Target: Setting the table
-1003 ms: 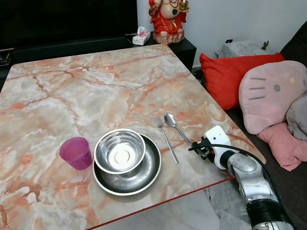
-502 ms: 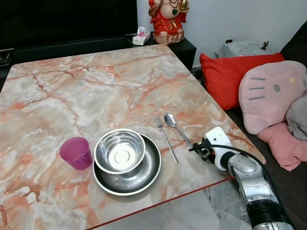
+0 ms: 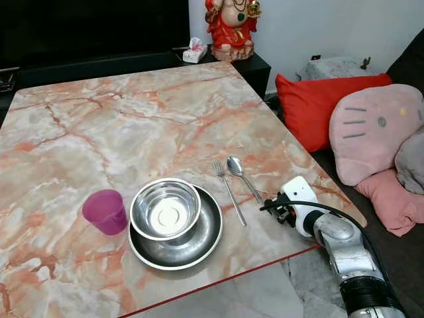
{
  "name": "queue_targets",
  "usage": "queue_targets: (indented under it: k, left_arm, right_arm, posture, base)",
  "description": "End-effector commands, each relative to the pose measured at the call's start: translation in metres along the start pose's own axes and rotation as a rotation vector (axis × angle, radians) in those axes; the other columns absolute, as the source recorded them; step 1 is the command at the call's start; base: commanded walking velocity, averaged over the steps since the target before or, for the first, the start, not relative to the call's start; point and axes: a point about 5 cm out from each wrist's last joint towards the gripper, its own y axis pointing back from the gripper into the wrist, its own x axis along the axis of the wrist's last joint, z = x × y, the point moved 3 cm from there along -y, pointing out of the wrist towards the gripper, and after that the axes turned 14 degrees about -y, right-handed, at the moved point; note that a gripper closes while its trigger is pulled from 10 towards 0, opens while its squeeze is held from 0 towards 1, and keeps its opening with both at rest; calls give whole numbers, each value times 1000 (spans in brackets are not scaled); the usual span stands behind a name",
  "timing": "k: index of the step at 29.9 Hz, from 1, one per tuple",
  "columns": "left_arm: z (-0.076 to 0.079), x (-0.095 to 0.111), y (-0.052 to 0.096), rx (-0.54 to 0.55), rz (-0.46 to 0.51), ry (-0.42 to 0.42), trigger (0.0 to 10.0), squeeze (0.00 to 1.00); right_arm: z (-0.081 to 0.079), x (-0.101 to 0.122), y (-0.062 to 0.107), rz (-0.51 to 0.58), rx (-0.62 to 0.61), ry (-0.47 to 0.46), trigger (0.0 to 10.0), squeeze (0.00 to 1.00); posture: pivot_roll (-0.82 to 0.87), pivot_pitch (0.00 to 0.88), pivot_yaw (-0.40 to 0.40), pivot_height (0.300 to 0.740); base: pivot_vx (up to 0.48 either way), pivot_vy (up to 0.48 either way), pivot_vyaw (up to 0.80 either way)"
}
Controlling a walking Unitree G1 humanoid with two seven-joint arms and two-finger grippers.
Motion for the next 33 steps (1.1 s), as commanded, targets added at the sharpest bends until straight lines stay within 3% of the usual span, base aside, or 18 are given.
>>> queue_targets:
  k: [1, 33]
  left_arm:
    - [-5, 2, 0, 7, 11, -17, 10000, 0]
    - [-4, 3, 0, -3, 12, -40, 10000, 0]
  right_arm:
    - [0, -7, 3, -35, 4, 11, 10000, 0]
    - [-1, -7, 2, -27, -4, 6, 10000, 0]
  posture:
    - [43, 31, 10, 740]
    - [43, 29, 10, 740]
  base:
    - [0, 0, 0]
    - [0, 0, 0]
